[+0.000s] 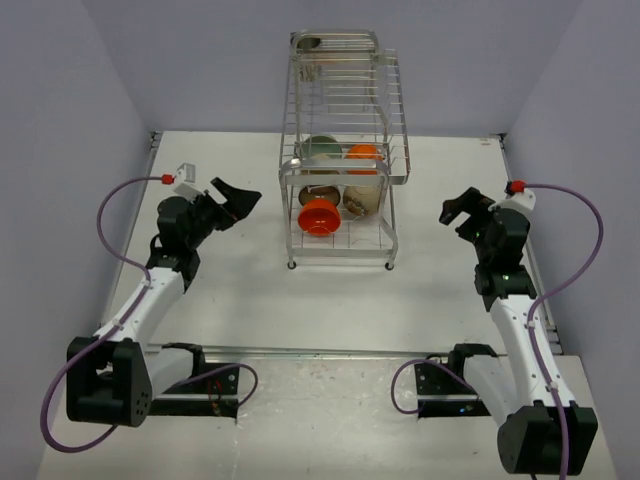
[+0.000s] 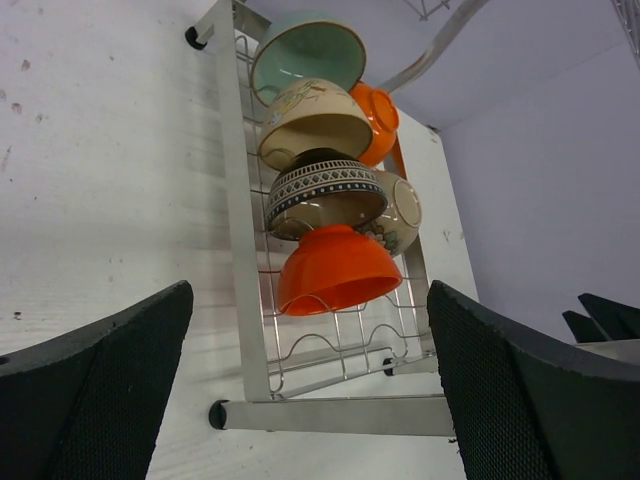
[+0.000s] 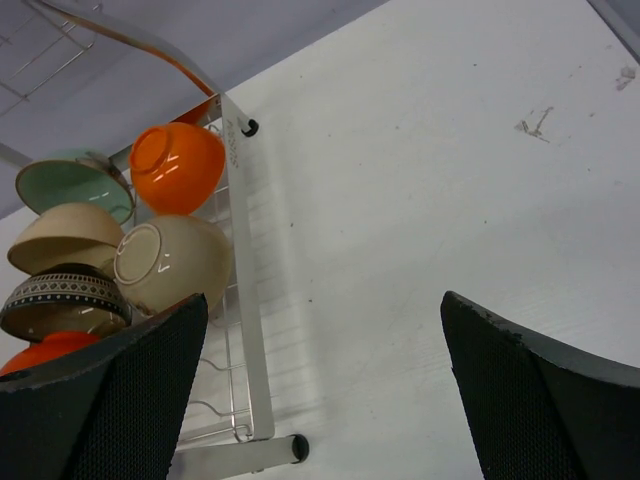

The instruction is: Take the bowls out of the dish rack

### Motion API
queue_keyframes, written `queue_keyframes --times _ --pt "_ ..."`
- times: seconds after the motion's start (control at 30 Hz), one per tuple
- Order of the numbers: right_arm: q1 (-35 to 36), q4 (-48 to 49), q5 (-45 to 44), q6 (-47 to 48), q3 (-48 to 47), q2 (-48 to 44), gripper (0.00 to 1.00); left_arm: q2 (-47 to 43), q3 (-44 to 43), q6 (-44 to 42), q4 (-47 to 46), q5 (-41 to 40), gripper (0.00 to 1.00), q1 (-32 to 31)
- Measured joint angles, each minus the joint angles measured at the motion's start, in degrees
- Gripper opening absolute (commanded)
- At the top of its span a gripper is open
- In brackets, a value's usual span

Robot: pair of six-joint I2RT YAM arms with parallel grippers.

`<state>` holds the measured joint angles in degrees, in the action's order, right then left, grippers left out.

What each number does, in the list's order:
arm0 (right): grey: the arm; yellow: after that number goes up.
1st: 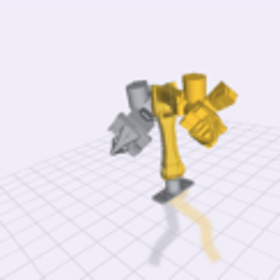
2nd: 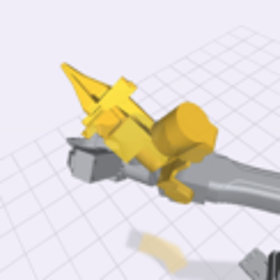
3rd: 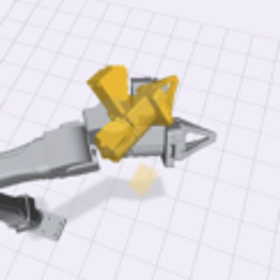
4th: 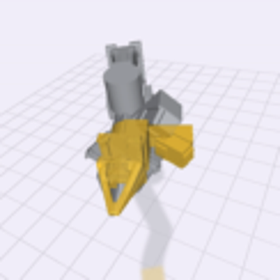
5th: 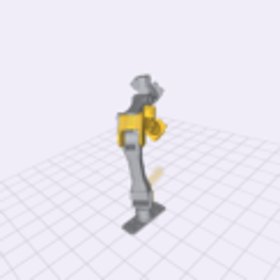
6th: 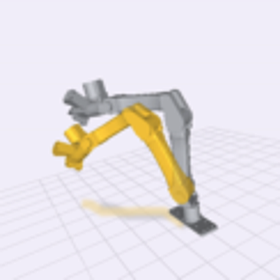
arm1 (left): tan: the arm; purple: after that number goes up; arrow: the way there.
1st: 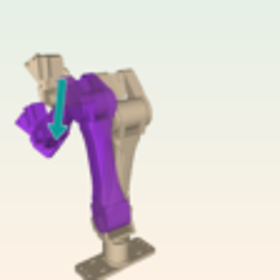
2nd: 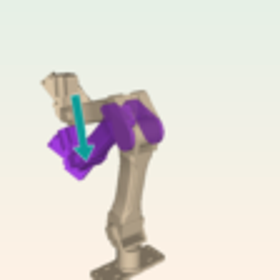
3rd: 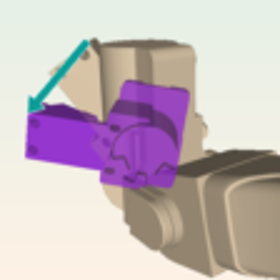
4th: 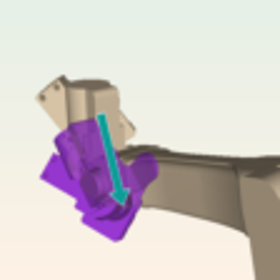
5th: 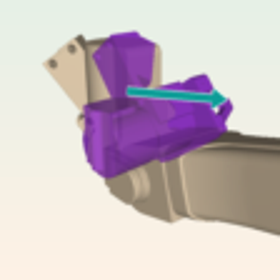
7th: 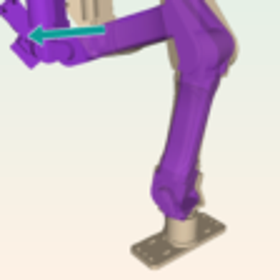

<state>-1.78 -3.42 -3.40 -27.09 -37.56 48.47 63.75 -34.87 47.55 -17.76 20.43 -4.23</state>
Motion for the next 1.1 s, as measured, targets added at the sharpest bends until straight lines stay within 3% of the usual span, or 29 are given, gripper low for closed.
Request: queue_keyframes --times 0.2,0.43,0.83,1.1 --pt "0.0 -0.1 -0.2 -0.3 0.0 0.7 0.99 3.5 -1.0 4.8 -0.3 0.2 0.93 -3.5" --pt "0.0 -0.2 -0.2 -0.2 0.0 0.1 0.99 7.0 -0.2 20.2 -3.0 -3.1 0.91 -10.7" --pt "0.0 1.3 -0.1 -0.1 1.0 -4.3 0.99 11.3 -2.6 37.5 -5.4 -4.9 0.82 -11.4" --pt "0.0 1.3 -0.2 -0.1 1.3 -4.3 0.99 19.6 -5.2 47.2 -8.0 1.3 0.76 -11.6"
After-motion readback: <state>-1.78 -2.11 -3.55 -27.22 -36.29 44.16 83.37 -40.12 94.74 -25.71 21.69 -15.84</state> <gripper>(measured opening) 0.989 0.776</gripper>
